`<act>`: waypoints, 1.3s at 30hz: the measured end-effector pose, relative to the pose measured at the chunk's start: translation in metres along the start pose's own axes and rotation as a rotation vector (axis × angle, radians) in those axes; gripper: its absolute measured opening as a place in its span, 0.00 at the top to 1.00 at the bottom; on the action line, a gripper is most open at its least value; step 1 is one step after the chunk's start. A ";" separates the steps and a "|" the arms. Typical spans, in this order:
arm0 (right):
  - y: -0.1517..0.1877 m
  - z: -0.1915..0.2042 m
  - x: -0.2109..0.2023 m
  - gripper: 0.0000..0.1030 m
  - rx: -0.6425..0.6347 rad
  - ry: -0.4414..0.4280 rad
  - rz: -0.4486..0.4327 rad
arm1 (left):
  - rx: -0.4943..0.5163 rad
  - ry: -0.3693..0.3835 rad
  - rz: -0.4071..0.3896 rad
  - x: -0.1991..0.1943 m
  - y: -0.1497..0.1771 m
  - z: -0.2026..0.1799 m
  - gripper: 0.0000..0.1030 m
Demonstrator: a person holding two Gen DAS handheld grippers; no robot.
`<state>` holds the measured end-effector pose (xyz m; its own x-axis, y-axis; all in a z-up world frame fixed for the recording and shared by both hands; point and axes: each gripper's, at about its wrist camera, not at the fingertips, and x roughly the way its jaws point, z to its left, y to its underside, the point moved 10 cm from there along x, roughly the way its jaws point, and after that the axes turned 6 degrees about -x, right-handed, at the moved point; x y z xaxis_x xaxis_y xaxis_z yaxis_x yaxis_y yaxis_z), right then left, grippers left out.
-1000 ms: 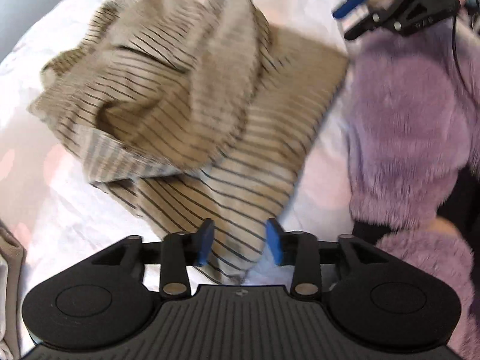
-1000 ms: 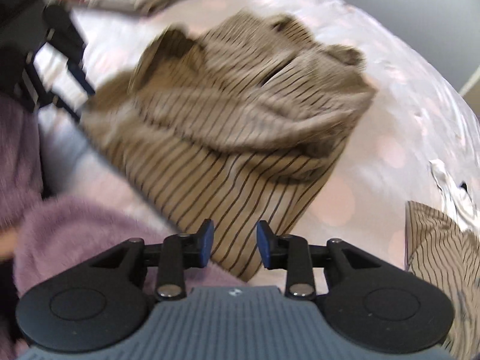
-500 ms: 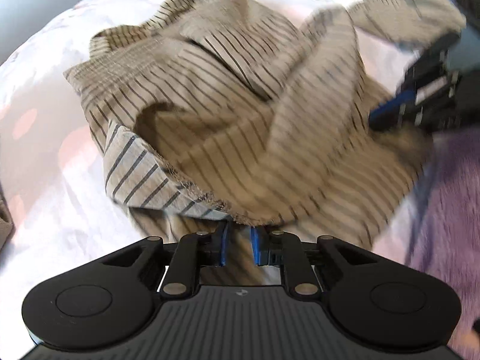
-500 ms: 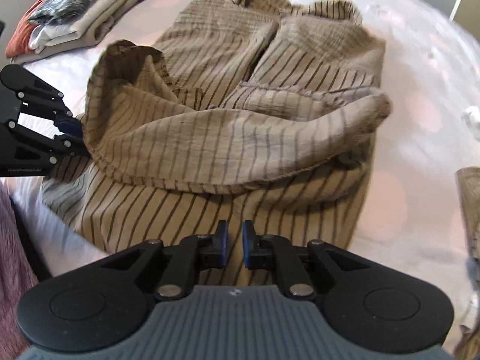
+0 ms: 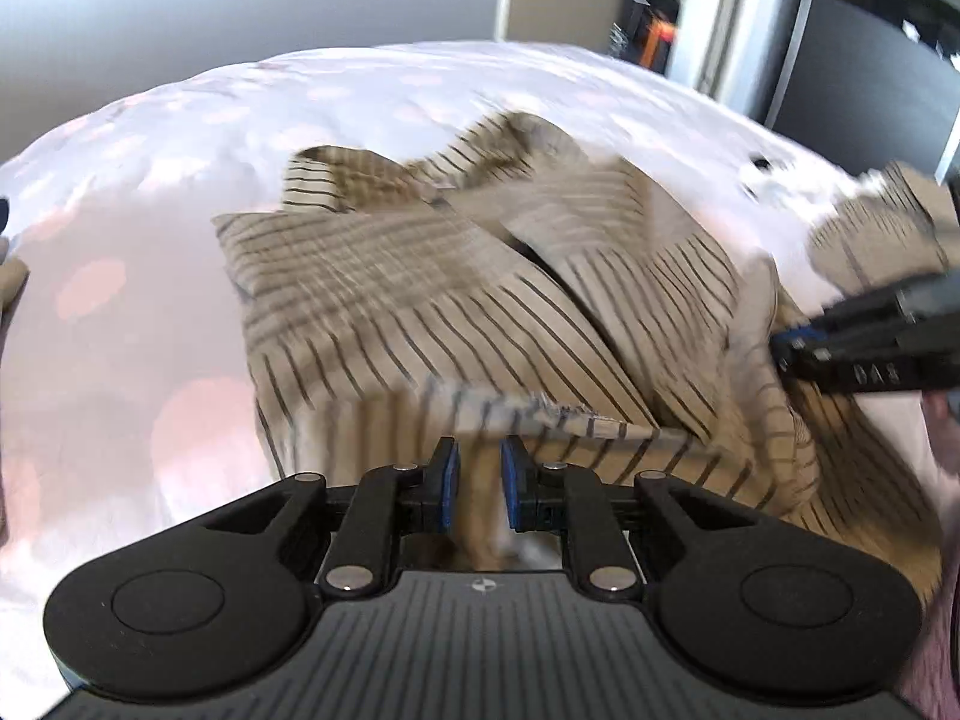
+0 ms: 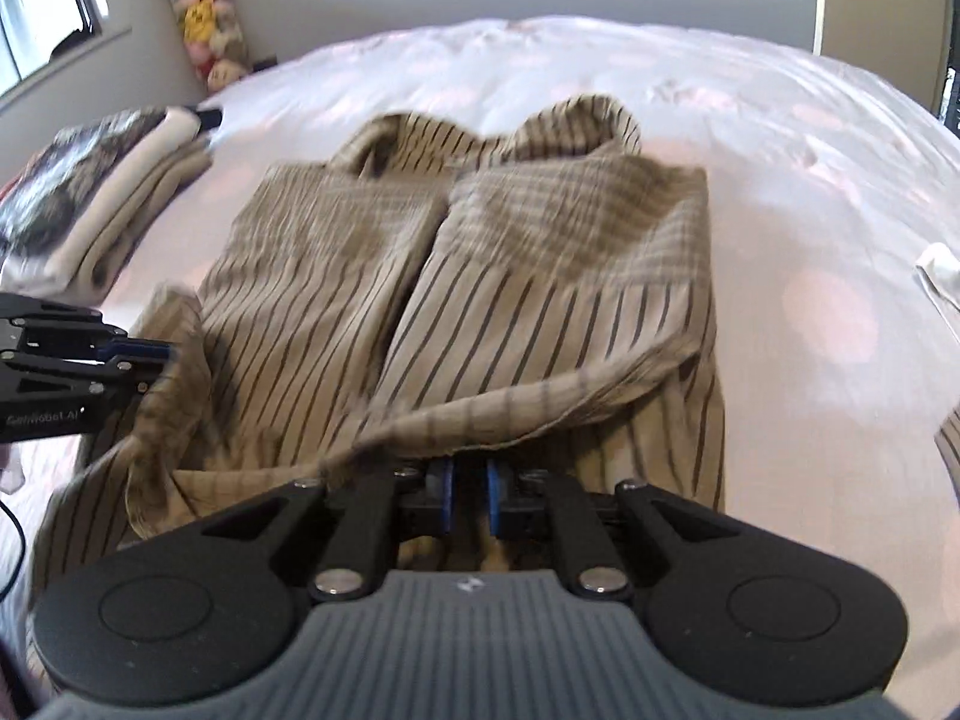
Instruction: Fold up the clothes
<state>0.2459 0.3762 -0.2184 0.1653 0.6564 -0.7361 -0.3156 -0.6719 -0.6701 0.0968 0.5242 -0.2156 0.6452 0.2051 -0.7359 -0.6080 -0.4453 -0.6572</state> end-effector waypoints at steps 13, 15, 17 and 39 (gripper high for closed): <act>-0.021 -0.061 0.012 0.85 0.179 0.052 -0.121 | -0.141 -0.070 -0.140 0.004 -0.032 0.043 0.87; -0.026 -0.069 -0.002 0.69 0.198 0.067 -0.171 | -0.156 -0.053 -0.159 -0.011 -0.037 0.046 0.81; -0.027 -0.077 -0.011 0.60 0.208 0.101 -0.196 | -0.169 -0.049 -0.151 -0.019 -0.035 0.050 0.61; -0.012 -0.105 -0.030 0.96 0.367 0.161 -0.222 | -0.316 -0.079 -0.251 -0.029 -0.030 0.070 1.00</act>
<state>0.3425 0.3283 -0.1987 0.4004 0.6898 -0.6031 -0.5615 -0.3354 -0.7564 0.0639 0.5927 -0.1859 0.7106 0.4019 -0.5775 -0.2564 -0.6165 -0.7444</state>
